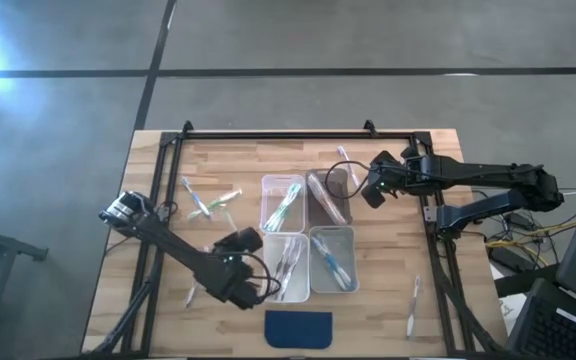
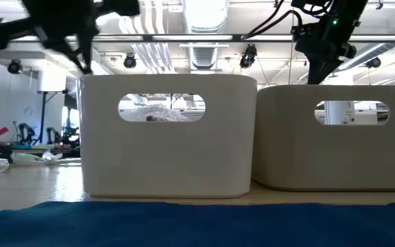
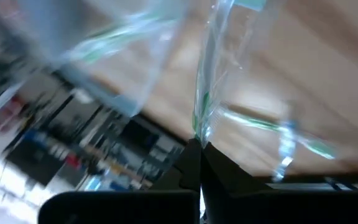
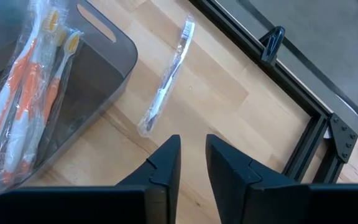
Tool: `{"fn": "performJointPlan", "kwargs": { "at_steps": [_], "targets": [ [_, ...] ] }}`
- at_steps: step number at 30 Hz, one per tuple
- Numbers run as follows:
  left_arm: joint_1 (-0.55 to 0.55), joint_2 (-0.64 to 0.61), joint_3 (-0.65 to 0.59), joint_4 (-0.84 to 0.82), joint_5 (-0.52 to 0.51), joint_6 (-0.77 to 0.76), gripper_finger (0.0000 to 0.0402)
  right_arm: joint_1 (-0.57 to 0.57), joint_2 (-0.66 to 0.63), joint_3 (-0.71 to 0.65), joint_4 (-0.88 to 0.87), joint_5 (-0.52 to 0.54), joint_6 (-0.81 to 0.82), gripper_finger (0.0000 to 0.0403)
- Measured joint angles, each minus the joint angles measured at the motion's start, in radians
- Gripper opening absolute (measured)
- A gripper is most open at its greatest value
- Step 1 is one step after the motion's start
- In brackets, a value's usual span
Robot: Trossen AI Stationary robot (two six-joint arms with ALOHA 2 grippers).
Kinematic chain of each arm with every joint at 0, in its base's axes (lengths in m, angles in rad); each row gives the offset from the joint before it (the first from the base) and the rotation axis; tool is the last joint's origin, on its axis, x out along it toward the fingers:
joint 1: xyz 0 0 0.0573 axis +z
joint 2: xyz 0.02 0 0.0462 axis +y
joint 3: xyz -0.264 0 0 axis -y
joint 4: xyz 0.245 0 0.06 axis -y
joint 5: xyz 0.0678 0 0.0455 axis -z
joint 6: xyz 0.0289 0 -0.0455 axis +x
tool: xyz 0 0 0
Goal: Pick & Place Toothbrushes
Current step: Put the green toothbrush into the transparent bin
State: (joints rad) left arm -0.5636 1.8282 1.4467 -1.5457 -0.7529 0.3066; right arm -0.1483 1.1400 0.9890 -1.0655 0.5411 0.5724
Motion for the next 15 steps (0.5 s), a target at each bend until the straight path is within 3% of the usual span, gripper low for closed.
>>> {"fn": "performJointPlan", "kwargs": {
  "at_steps": [7, 12, 15],
  "targets": [
    [0.004, 0.000, 0.058, 0.000, -0.250, -0.170, 0.0001, 0.000, 0.000, 0.000, 0.001, 0.000, 0.000, 0.0091],
    [0.024, 0.000, 0.117, 0.000, -0.411, -0.464, 0.0000, 0.000, 0.000, 0.000, 0.001, 0.000, 0.000, 0.0098],
    [0.050, -0.002, 0.175, 0.000, -0.434, -0.605, 0.0000, 0.000, 0.000, 0.000, 0.001, 0.000, 0.000, 0.0102]
  ]
}}
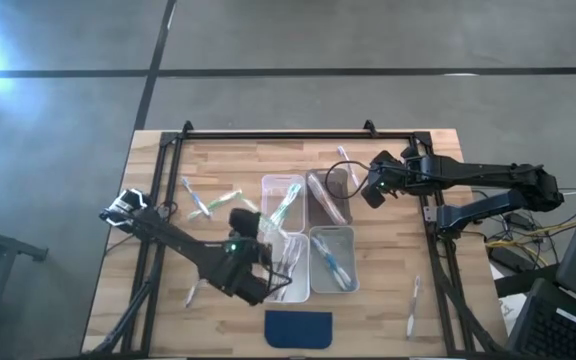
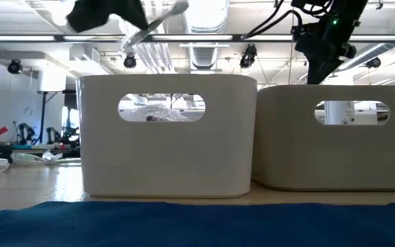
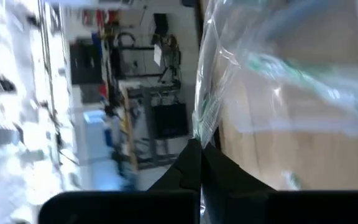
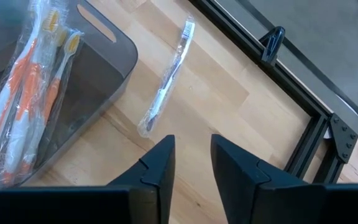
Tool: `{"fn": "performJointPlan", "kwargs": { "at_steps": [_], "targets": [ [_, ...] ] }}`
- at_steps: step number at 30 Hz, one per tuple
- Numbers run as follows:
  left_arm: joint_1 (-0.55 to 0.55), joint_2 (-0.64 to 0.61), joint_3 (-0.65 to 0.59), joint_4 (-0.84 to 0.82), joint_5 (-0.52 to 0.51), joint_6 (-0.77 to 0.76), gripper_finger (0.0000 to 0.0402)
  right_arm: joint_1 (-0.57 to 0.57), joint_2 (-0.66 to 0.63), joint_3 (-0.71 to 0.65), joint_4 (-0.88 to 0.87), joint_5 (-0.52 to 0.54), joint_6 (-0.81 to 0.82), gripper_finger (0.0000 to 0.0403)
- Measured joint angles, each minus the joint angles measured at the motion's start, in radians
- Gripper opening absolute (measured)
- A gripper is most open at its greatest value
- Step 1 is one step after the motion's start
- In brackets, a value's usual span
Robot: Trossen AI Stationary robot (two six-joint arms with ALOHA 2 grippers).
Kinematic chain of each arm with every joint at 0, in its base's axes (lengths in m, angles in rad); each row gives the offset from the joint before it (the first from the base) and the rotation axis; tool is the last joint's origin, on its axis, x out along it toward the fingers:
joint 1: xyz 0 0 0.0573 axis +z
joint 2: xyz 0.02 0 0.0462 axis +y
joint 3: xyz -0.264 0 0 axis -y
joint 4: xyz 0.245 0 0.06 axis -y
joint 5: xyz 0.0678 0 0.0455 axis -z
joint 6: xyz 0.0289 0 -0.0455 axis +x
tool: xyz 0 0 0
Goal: Pick & Place Toothbrushes
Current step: Put the green toothbrush into the transparent bin
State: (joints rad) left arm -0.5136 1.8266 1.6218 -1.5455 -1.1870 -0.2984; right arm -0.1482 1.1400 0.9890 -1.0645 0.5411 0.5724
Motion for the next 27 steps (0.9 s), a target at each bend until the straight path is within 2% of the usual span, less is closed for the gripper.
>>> {"fn": "performJointPlan", "kwargs": {
  "at_steps": [4, 10, 14, 20, 25, 27],
  "targets": [
    [0.041, -0.001, 0.089, 0.001, 0.007, -0.077, 0.0000, 0.000, 0.000, 0.000, 0.000, 0.000, 0.000, 0.0106],
    [0.116, -0.021, 0.217, 0.038, 0.108, -0.091, 0.0000, 0.000, -0.001, 0.000, 0.000, 0.008, -0.018, 0.0105],
    [0.189, -0.062, 0.260, 0.126, 0.241, -0.076, 0.0000, 0.000, -0.016, 0.000, 0.000, 0.052, -0.057, 0.0092],
    [0.335, -0.123, 0.255, 0.295, 0.482, -0.061, 0.0000, 0.000, -0.078, 0.000, 0.003, 0.090, -0.099, 0.0067],
    [0.446, -0.137, 0.254, 0.370, 0.571, -0.107, 0.0000, 0.018, -0.147, 0.000, 0.008, 0.090, -0.106, 0.0051],
    [0.488, -0.140, 0.254, 0.395, 0.644, -0.115, 0.0000, 0.032, -0.172, 0.000, 0.010, 0.090, -0.114, 0.0046]
  ]
}}
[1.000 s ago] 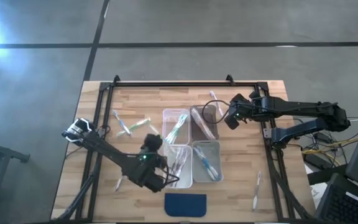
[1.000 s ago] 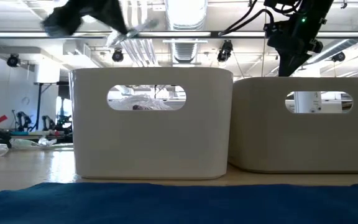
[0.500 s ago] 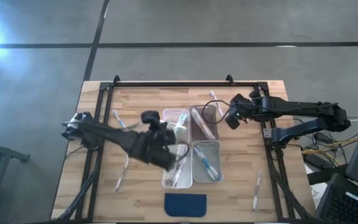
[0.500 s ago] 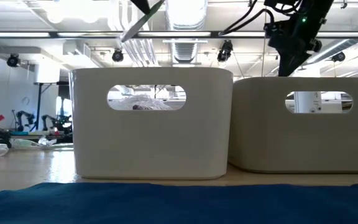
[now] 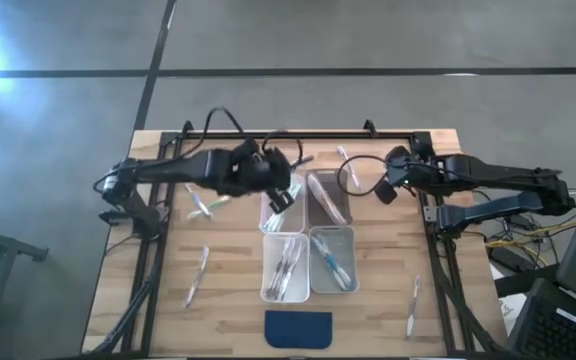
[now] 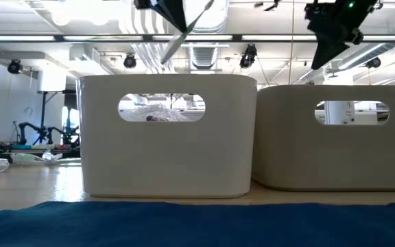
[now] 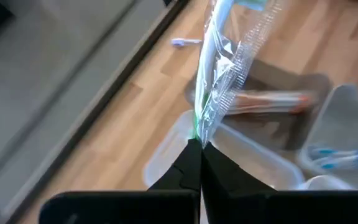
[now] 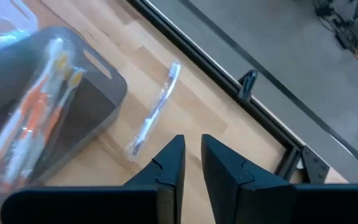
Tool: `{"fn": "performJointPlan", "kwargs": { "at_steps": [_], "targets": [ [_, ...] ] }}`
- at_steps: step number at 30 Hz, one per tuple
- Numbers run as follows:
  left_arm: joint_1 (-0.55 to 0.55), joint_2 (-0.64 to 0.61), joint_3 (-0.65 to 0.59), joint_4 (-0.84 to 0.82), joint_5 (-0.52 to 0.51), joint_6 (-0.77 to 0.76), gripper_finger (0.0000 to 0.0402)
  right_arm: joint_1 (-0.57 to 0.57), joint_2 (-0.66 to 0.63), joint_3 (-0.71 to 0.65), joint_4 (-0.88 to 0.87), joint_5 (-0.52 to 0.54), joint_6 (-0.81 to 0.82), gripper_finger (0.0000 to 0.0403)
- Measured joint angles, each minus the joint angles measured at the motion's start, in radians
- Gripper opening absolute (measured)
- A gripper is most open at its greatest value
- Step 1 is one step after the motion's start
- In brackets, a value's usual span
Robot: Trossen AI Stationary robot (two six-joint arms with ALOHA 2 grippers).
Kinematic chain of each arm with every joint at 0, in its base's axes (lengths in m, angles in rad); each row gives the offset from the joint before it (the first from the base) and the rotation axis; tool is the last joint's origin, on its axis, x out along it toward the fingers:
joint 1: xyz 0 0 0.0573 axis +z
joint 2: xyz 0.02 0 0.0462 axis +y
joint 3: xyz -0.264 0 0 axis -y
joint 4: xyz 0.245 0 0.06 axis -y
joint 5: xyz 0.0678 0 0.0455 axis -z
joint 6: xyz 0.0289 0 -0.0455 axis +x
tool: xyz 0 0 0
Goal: Pick & Place Toothbrushes
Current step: Put the green toothbrush into the transparent bin
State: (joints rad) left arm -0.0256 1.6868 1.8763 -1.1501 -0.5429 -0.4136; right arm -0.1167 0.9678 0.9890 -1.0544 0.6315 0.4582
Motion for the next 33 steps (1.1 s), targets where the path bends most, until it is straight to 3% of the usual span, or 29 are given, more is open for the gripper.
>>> {"fn": "performJointPlan", "kwargs": {
  "at_steps": [13, 23, 33],
  "targets": [
    [0.204, -0.002, -0.012, 0.046, 0.402, -0.207, 0.0000, 0.101, -0.073, 0.000, 0.078, -0.002, -0.073, 0.0042],
    [0.248, -0.002, -0.169, 0.056, 0.493, -0.263, 0.0000, 0.126, -0.084, 0.000, 0.155, -0.003, -0.130, 0.0066],
    [0.276, -0.001, -0.338, 0.209, 0.595, -0.268, 0.0000, 0.126, -0.084, 0.000, 0.154, -0.002, -0.130, 0.0086]
  ]
}}
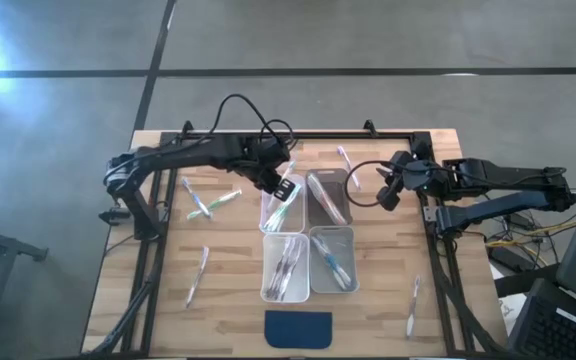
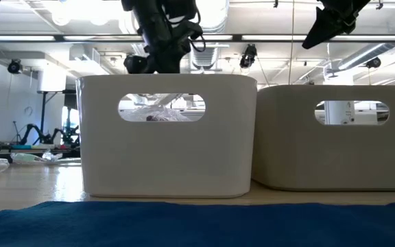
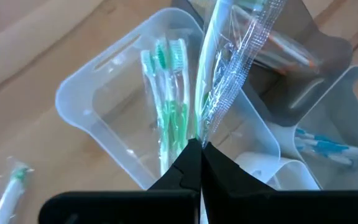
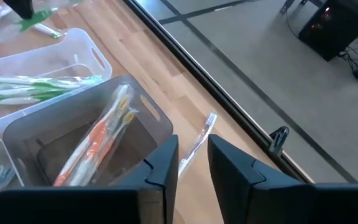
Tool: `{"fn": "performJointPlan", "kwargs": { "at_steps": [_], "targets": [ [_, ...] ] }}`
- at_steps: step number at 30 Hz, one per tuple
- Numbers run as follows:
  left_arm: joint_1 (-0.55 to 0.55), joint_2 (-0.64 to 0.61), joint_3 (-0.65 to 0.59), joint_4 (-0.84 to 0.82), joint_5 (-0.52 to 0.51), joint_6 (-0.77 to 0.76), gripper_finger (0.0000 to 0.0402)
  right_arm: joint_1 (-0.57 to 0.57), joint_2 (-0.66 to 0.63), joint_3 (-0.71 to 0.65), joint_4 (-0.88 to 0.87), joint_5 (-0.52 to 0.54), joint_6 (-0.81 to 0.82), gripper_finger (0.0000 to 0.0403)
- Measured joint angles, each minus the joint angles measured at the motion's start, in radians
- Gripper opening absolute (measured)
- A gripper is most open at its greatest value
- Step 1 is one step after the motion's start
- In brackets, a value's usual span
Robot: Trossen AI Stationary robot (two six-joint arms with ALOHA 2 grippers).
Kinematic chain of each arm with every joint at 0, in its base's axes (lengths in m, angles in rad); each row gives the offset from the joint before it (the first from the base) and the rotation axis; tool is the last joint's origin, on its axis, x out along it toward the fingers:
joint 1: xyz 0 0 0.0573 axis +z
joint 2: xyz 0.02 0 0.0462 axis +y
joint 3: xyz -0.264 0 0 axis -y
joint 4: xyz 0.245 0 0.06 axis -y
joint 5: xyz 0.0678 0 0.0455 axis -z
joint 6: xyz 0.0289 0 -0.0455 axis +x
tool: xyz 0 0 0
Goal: Pick & Place Toothbrushes
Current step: Put the green toothbrush into the transparent bin
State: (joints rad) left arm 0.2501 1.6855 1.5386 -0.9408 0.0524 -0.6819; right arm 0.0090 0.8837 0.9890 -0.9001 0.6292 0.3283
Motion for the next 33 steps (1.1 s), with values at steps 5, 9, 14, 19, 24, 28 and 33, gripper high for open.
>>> {"fn": "performJointPlan", "kwargs": {
  "at_steps": [5, 9, 14, 19, 24, 28, 33],
  "targets": [
    [0.003, 0.006, -0.028, 0.017, 0.003, 0.000, 0.0000, 0.000, 0.000, 0.000, -0.001, 0.000, 0.000, 0.0094],
    [0.003, 0.023, -0.052, 0.049, 0.003, 0.007, 0.0000, 0.000, 0.000, 0.000, -0.001, 0.000, 0.000, 0.0095],
    [0.005, 0.069, -0.056, 0.055, 0.009, 0.034, 0.0000, 0.000, 0.001, 0.000, -0.003, 0.000, 0.000, 0.0080],
    [0.005, 0.117, -0.045, 0.061, 0.040, 0.053, 0.0000, 0.000, 0.001, 0.000, -0.008, 0.000, 0.000, 0.0060],
    [0.006, 0.154, -0.025, 0.068, 0.065, 0.054, 0.0000, 0.000, 0.001, -0.002, -0.008, 0.000, 0.000, 0.0046],
    [0.006, 0.169, -0.022, 0.063, 0.068, 0.021, 0.0000, 0.000, 0.001, -0.003, -0.010, 0.000, 0.000, 0.0040],
    [0.010, 0.182, -0.022, 0.061, 0.097, -0.028, 0.0000, 0.000, 0.001, -0.004, -0.012, 0.000, 0.000, 0.0041]
  ]
}}
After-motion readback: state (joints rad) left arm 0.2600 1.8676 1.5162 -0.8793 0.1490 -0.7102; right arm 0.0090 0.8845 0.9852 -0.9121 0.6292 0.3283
